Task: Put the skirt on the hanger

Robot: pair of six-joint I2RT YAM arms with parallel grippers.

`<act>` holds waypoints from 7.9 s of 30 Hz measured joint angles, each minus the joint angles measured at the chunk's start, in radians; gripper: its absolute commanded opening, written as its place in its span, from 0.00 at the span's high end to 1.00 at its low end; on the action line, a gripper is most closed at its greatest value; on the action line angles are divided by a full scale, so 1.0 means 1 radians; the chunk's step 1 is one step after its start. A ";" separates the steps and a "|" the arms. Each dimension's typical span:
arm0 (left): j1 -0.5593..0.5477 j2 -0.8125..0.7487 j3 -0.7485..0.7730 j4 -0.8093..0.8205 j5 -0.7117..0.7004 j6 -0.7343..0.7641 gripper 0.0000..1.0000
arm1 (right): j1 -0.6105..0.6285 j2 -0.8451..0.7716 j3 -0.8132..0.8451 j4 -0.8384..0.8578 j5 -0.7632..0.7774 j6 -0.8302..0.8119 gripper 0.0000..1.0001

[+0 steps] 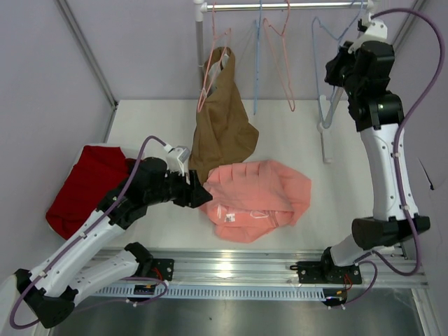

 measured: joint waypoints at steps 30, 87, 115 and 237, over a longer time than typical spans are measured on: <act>-0.368 0.165 -0.215 0.197 -0.301 -0.201 0.68 | 0.479 -0.928 -0.930 -0.451 -0.353 0.307 1.00; -0.367 0.282 -0.287 0.301 -0.523 -0.375 1.00 | 0.493 -0.950 -1.160 -0.422 -0.538 0.243 1.00; -0.367 0.259 -0.269 0.275 -0.515 -0.355 1.00 | 0.546 -0.886 -1.262 -0.234 -0.514 0.306 1.00; -0.316 0.377 -0.100 -0.050 -0.755 -0.290 0.79 | 0.550 -0.723 -1.604 0.531 -0.694 0.362 1.00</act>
